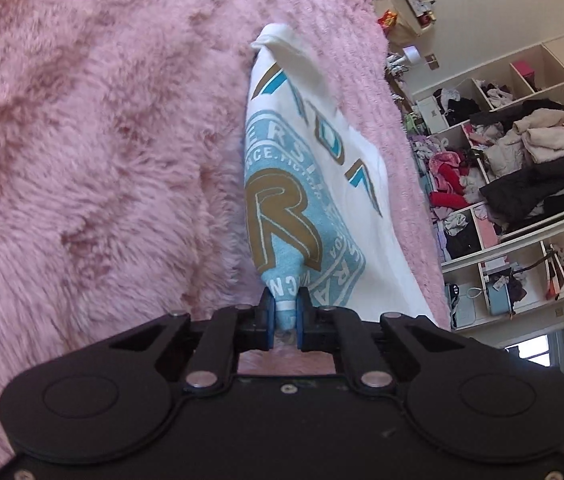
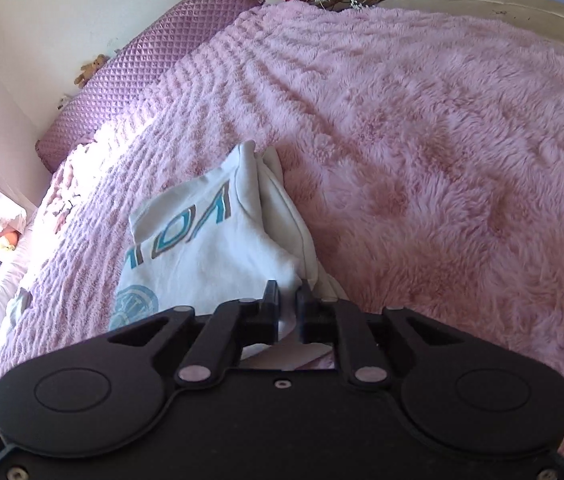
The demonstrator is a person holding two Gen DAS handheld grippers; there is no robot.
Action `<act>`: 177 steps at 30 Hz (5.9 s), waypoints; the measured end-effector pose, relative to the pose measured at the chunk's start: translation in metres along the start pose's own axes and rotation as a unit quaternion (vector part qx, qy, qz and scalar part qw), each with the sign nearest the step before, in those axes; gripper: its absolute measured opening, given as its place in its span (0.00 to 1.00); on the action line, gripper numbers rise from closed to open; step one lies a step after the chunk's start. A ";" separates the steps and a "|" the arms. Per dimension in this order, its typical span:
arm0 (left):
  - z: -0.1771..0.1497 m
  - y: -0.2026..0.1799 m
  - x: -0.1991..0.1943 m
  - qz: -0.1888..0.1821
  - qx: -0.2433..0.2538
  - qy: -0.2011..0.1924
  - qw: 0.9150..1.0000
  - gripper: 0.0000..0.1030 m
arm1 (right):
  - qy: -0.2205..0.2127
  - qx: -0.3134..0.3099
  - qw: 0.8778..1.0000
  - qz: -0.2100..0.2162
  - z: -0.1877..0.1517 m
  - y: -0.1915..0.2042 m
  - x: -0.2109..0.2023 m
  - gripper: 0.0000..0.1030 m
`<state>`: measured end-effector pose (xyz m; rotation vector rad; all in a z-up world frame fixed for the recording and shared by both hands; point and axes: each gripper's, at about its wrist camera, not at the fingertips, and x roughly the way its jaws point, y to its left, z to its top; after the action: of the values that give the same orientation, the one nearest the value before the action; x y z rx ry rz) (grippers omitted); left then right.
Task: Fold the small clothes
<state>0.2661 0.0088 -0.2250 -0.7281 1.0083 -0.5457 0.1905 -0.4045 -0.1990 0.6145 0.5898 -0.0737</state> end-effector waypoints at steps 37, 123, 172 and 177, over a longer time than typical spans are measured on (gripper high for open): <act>0.002 0.009 0.055 0.010 0.032 0.039 0.999 0.15 | 0.035 -0.096 0.994 -0.029 -0.037 -0.001 0.024 0.16; 0.181 -0.038 -0.005 0.080 0.129 -0.035 0.988 0.24 | 0.123 -0.106 0.965 0.207 0.063 0.192 0.139 0.27; 0.100 0.182 -0.150 0.083 -0.029 0.009 0.996 0.37 | 0.362 -0.058 0.900 0.234 -0.060 0.179 0.195 0.61; 0.162 0.178 -0.154 0.129 0.026 -0.047 0.990 0.52 | 0.254 -0.078 0.930 0.253 -0.013 0.214 0.221 0.73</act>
<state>0.3575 0.2793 -0.2200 -0.5612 0.9776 -0.3098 0.4188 -0.1986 -0.2162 0.6155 0.9092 0.6320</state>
